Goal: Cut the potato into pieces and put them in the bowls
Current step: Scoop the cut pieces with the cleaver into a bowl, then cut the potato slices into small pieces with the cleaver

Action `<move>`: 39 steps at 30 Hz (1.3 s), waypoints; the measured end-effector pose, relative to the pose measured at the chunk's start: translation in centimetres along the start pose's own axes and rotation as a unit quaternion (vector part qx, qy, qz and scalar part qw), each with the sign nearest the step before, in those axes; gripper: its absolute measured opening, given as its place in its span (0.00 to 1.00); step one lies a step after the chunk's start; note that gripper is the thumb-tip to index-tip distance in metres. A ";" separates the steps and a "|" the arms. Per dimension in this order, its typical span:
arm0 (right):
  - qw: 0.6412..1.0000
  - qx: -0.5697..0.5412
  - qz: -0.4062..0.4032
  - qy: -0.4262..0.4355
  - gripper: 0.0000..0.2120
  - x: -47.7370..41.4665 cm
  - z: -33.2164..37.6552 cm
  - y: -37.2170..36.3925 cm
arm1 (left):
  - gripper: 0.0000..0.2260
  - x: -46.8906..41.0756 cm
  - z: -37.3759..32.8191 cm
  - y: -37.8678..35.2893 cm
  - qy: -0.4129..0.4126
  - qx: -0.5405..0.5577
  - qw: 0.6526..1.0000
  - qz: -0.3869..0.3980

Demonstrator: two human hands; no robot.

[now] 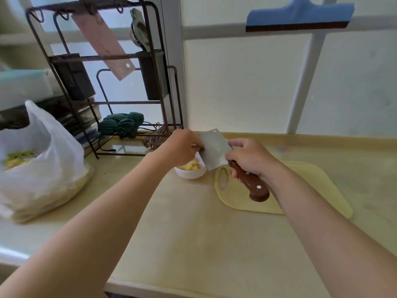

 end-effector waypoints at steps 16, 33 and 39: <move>0.994 -0.041 -0.094 -0.042 0.20 0.3 -5.6 8.8 | 0.07 -1.1 -2.7 -3.2 -0.010 0.032 0.999 0.029; 0.989 -0.042 -0.120 -0.079 0.24 -0.6 -13.4 14.9 | 0.21 -6.1 -9.0 -12.2 0.023 -0.046 0.989 0.140; 0.988 -0.054 -0.121 -0.076 0.22 -0.8 -13.7 15.1 | 0.23 -6.3 -10.4 -11.5 0.032 -0.008 0.997 0.071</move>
Point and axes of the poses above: each hand's wrist, its own x-axis away from the middle knuckle, its own y-axis out of the back of the hand, z = x × y, the point moved 4 cm from there along -x, towards the middle knuckle, and after that the axes turned 13 degrees about -y, right-handed, at the moved point
